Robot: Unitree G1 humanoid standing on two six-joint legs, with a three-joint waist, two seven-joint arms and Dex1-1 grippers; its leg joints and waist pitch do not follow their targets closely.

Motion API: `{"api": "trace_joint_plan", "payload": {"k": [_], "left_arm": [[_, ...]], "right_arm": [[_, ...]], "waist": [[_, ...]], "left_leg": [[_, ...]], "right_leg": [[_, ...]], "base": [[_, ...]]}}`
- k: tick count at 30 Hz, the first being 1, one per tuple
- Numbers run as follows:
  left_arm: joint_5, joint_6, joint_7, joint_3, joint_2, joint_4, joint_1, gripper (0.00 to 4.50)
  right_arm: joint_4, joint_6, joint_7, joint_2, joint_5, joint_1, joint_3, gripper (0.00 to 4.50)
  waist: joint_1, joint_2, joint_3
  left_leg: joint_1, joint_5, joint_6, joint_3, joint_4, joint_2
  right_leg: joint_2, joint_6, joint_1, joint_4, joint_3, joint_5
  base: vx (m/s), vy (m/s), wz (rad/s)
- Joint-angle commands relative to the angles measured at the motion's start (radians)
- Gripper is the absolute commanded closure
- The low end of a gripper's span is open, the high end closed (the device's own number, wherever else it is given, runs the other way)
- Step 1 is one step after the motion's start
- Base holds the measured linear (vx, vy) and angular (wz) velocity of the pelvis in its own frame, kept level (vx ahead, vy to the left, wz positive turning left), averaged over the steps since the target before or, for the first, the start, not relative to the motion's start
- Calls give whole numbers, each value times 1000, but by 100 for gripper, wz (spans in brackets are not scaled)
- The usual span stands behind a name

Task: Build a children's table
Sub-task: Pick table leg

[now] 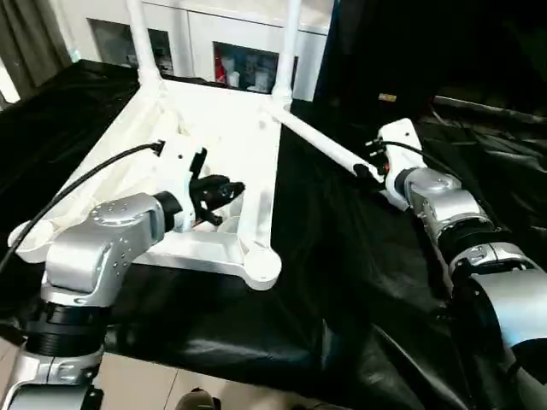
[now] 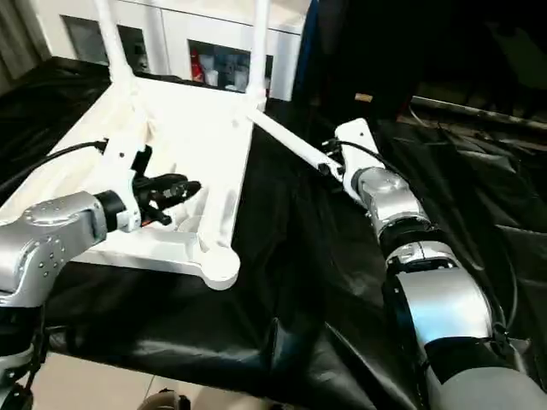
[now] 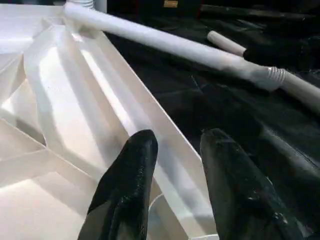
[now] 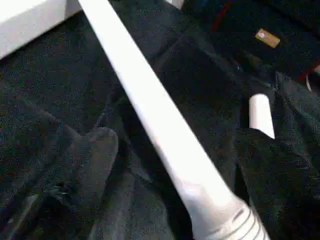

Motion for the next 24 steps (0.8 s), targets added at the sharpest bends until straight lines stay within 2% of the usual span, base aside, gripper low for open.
{"api": "trace_joint_plan", "payload": {"k": [1,8,11,14,17,18,20,21,23,24], "left_arm": [[12,-5,3,-6,-7,-9,-2,277],[20,-21,-1,-15,-7,-5,6,277],[40,-38,5,-26,4,-18,27,277],[84,-84,12,-45,20,-38,61,277],[94,-89,14,-52,29,-62,81,277],[94,-91,13,-54,33,-78,88,277],[85,-98,2,-49,41,-135,103,277],[77,-97,-6,-43,44,-152,106,277],[46,-88,-28,-25,55,-211,115,277],[43,-92,-34,-23,59,-225,119,277]], "right_arm": [[32,-24,0,-15,-1,-16,-13,3],[68,-16,13,-55,4,-25,-43,3],[72,-15,18,-62,-1,-21,-40,3],[83,-20,20,-71,-15,-12,-32,3],[86,-18,28,-80,-23,-7,-30,3],[89,-17,31,-85,-27,-8,-30,3],[97,-10,43,-98,-24,-18,-41,3],[99,-10,47,-100,-23,-21,-42,3],[104,-10,64,-105,-20,-32,-47,3],[105,-12,67,-106,-18,-35,-50,3]], "waist": [[-1,10,-81],[-3,6,-78],[-5,3,-76],[-14,-3,-69],[-14,-3,-66],[-16,-5,-63],[-18,-14,-39],[-17,-11,-41],[-19,-17,-14],[-21,-17,-16]], "left_leg": [[19,-164,-8,-8,-59,45],[19,-207,-19,-8,-57,44],[16,-216,-18,-9,-57,42],[14,-231,-12,-10,-58,43],[13,-228,-8,-10,-58,43],[14,-233,-7,-10,-60,43],[15,-264,-4,-10,-65,43],[18,-276,-7,-13,-65,45],[16,-301,-12,-15,-72,44],[18,-308,-13,-16,-71,45]], "right_leg": [[-79,-185,56,-54,49,-173],[-78,-168,54,-60,50,-239],[-79,-154,53,-63,49,-278],[-78,-140,48,-69,49,-324],[-78,-135,46,-68,50,-330],[-77,-134,43,-70,50,-335],[-76,-126,31,-78,51,-377],[-78,-123,34,-76,50,-396],[-77,-118,23,-81,51,-420],[-76,-123,25,-79,50,-420]], "base": [[0,0,0],[0,0,0],[0,0,0],[0,0,0],[0,0,0],[0,0,0],[0,0,0],[0,0,0],[0,0,0],[0,0,0]]}}
